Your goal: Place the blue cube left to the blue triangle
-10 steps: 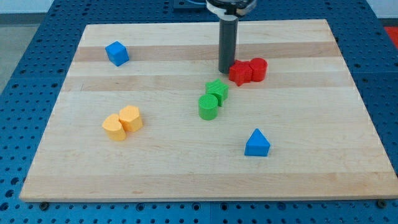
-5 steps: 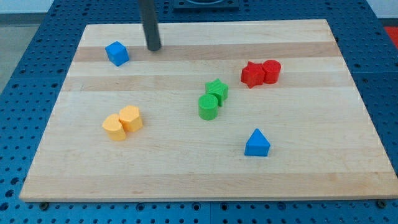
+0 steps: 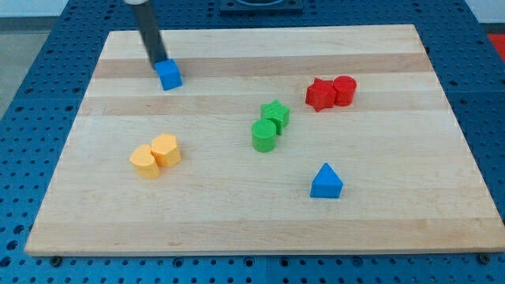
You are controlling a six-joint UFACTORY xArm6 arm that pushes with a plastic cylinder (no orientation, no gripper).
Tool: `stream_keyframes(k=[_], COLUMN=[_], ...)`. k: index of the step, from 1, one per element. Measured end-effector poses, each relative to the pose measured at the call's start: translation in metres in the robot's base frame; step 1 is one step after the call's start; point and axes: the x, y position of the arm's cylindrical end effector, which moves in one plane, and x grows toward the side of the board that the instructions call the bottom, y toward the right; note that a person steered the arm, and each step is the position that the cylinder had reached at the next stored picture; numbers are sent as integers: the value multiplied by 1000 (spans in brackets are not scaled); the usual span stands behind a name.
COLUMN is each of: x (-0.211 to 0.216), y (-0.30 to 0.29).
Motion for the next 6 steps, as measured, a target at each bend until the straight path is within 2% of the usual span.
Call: stream_keyframes(k=[1, 2, 6], x=[20, 48, 112], y=[27, 19, -41])
